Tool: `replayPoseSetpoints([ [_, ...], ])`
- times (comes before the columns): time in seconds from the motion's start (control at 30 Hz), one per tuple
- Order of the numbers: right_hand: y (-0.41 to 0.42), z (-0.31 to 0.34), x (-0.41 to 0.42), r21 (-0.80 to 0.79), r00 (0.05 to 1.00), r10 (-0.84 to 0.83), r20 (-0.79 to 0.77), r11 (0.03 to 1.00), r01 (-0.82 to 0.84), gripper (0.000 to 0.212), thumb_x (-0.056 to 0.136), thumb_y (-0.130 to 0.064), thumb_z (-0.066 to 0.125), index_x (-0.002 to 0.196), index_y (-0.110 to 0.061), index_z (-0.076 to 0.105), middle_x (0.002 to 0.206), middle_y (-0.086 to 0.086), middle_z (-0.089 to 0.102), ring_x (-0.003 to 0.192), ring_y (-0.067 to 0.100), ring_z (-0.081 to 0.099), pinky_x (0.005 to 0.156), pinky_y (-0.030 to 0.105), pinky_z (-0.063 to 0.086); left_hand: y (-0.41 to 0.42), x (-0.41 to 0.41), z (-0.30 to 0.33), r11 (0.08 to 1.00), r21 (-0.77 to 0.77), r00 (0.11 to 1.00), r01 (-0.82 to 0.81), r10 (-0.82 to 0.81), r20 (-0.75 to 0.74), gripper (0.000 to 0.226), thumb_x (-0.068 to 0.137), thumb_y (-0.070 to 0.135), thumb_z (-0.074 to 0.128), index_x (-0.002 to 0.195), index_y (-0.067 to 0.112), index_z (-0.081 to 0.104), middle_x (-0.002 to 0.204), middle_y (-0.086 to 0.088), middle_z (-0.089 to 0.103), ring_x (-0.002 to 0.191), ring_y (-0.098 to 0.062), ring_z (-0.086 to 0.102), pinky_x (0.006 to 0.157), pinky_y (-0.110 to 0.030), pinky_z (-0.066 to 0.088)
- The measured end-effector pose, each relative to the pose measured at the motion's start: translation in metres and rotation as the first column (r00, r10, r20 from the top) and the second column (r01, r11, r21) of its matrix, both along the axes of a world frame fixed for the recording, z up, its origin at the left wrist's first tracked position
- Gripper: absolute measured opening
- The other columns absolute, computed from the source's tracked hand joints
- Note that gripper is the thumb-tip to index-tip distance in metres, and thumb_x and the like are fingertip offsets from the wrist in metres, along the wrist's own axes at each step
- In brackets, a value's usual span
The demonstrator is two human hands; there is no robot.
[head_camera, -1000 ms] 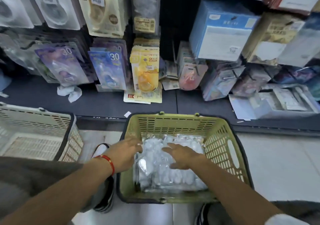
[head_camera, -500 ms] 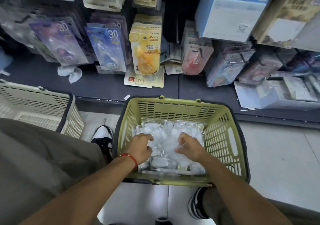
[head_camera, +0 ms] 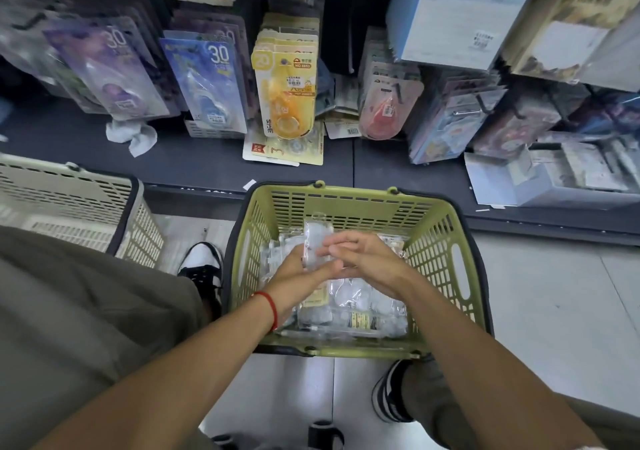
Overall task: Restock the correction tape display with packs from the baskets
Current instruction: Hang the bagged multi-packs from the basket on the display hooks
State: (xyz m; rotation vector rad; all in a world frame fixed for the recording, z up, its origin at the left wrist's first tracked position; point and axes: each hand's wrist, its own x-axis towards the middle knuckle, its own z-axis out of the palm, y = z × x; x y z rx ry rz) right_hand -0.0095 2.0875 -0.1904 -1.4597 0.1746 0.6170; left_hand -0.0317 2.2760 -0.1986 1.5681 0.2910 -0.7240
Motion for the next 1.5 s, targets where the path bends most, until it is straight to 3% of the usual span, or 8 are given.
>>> replayPoseSetpoints([
  [0.1, -0.004, -0.014, 0.000, -0.265, 0.996, -0.009, 0.085, 0.964, 0.031, 0.015, 0.105, -0.011, 0.063, 0.114, -0.002, 0.072, 0.112, 0.017, 0.077, 0.092, 0.027, 0.079, 0.088, 0.040, 0.065, 0.009, 0.000, -0.010, 0.984, -0.066, 0.974, -0.167, 0.154, -0.167, 0.055, 0.098, 0.001, 0.068, 0.145, 0.022, 0.048, 0.137, -0.015, 0.062, 0.120, -0.034, 0.066, 0.095, -0.046, 0.056],
  [0.2, -0.030, -0.042, -0.014, -0.881, 0.888, 0.458, 0.031, 0.432, -0.192, 0.026, 0.101, -0.023, 0.068, 0.126, -0.016, 0.068, 0.128, 0.005, 0.068, 0.113, 0.020, 0.068, 0.101, 0.043, 0.056, 0.021, -0.002, -0.017, 0.966, 0.009, 0.947, -0.257, 0.254, -0.195, 0.047, 0.098, -0.011, 0.055, 0.120, 0.029, 0.058, 0.132, -0.020, 0.062, 0.094, -0.036, 0.071, 0.070, -0.043, 0.061],
  [0.4, -0.047, -0.087, -0.042, -0.949, 0.692, 0.681, -0.240, -0.014, -0.316, 0.103, 0.074, -0.027, 0.094, 0.155, -0.022, 0.029, 0.150, 0.000, 0.040, 0.137, 0.022, 0.041, 0.105, 0.041, 0.049, 0.027, 0.001, -0.019, 0.928, -0.012, 0.899, -0.372, 0.357, -0.254, 0.043, 0.099, -0.008, 0.054, 0.119, 0.029, 0.058, 0.132, -0.023, 0.060, 0.088, -0.038, 0.067, 0.070, -0.046, 0.059],
  [0.67, -0.077, -0.052, -0.027, -0.642, 0.997, 0.066, -0.048, 0.762, -0.082, 0.009, 0.102, -0.011, 0.056, 0.098, -0.012, 0.064, 0.098, 0.009, 0.062, 0.071, 0.018, 0.059, 0.072, 0.033, 0.051, 0.027, 0.000, -0.019, 0.900, -0.019, 0.868, -0.436, 0.415, -0.273, 0.043, 0.098, 0.001, 0.059, 0.131, 0.029, 0.058, 0.126, -0.018, 0.063, 0.096, -0.045, 0.070, 0.070, -0.048, 0.062],
  [0.8, -0.074, -0.021, -0.025, -0.052, 0.968, -0.064, -0.244, 0.997, 0.053, 0.033, 0.100, 0.001, 0.051, 0.071, -0.014, 0.049, 0.083, 0.004, 0.060, 0.083, 0.024, 0.064, 0.078, 0.040, 0.060, 0.015, -0.003, -0.012, 0.922, -0.079, 0.895, -0.378, 0.343, -0.285, 0.039, 0.096, 0.010, 0.070, 0.123, 0.035, 0.057, 0.129, -0.023, 0.062, 0.091, -0.037, 0.070, 0.064, -0.042, 0.060],
  [1.1, 0.007, -0.053, -0.015, -0.510, 0.983, 0.168, 0.071, 0.853, -0.109, 0.030, 0.097, -0.039, 0.074, 0.110, -0.012, 0.071, 0.095, -0.007, 0.071, 0.087, 0.014, 0.069, 0.070, 0.024, 0.055, 0.015, -0.013, -0.018, 0.921, -0.140, 0.908, -0.363, 0.316, -0.275, 0.071, 0.101, 0.002, 0.066, 0.156, 0.034, 0.035, 0.131, -0.013, 0.072, 0.103, -0.039, 0.076, 0.080, -0.060, 0.063],
  [1.3, -0.046, -0.092, -0.009, -0.970, 0.914, 0.385, -0.127, 0.145, -0.196, 0.087, 0.100, -0.003, 0.060, 0.168, -0.028, 0.011, 0.176, 0.004, 0.003, 0.163, 0.030, 0.007, 0.129, 0.049, 0.020, 0.027, -0.010, -0.022, 0.909, -0.130, 0.892, -0.396, 0.347, -0.290, 0.059, 0.101, 0.005, 0.067, 0.132, 0.047, 0.038, 0.112, -0.006, 0.075, 0.103, -0.039, 0.075, 0.080, -0.056, 0.063],
  [1.5, -0.071, -0.099, -0.011, -0.967, 0.893, 0.449, -0.035, 0.210, -0.143, 0.090, 0.088, 0.011, 0.063, 0.161, -0.031, 0.031, 0.165, -0.001, 0.034, 0.155, 0.025, 0.028, 0.126, 0.050, 0.027, 0.034, -0.005, -0.028, 0.907, -0.095, 0.891, -0.410, 0.376, -0.253, 0.044, 0.101, 0.008, 0.067, 0.114, 0.048, 0.054, 0.107, -0.007, 0.079, 0.090, -0.035, 0.080, 0.084, -0.063, 0.062],
])
